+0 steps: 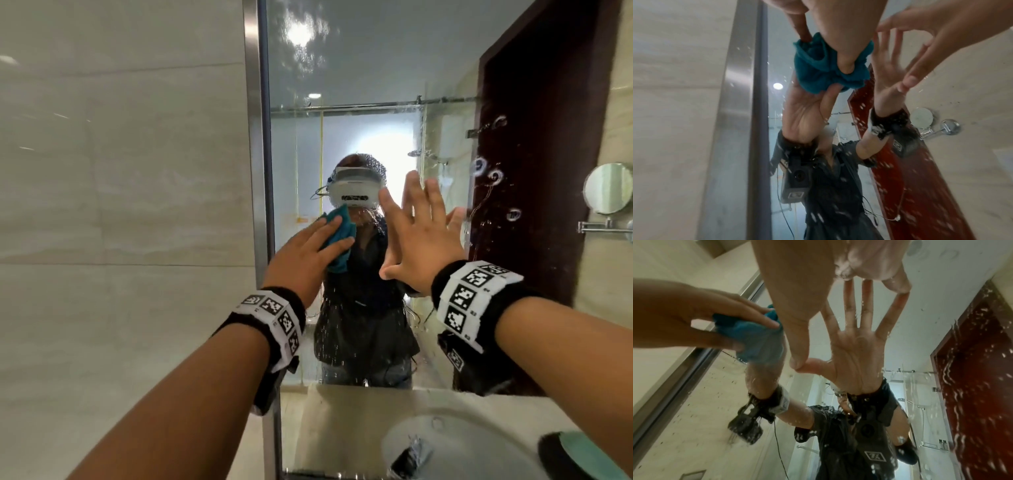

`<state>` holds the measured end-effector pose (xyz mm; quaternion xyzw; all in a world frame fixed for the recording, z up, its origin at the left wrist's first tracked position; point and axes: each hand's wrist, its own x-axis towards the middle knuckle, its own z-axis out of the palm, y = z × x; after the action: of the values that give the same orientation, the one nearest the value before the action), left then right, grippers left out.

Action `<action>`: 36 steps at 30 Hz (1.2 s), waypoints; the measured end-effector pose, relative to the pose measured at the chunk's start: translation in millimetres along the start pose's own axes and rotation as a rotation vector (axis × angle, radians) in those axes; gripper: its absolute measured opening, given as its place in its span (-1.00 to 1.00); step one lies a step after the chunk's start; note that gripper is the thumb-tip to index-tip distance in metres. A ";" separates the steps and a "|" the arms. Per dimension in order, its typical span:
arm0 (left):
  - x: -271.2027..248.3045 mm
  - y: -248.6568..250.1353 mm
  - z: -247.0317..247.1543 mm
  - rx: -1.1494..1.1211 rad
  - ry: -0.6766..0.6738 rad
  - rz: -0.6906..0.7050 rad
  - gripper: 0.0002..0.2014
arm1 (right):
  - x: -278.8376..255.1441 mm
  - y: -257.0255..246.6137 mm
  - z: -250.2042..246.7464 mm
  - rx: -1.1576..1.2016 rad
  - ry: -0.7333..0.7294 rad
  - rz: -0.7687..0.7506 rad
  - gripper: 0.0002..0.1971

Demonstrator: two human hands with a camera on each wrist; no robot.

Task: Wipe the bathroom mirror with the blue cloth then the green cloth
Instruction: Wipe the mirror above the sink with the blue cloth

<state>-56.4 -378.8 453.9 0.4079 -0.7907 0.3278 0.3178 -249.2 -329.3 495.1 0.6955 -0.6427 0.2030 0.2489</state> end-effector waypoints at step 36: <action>-93.7 47.2 58.9 -0.036 -0.319 -0.008 -0.23 | -64.0 7.1 96.0 -0.096 0.047 -0.114 0.15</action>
<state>-67.0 -362.3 335.2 0.4522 -0.8352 0.2434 0.1970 -265.8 -337.2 381.0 0.7134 -0.6051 0.1735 0.3080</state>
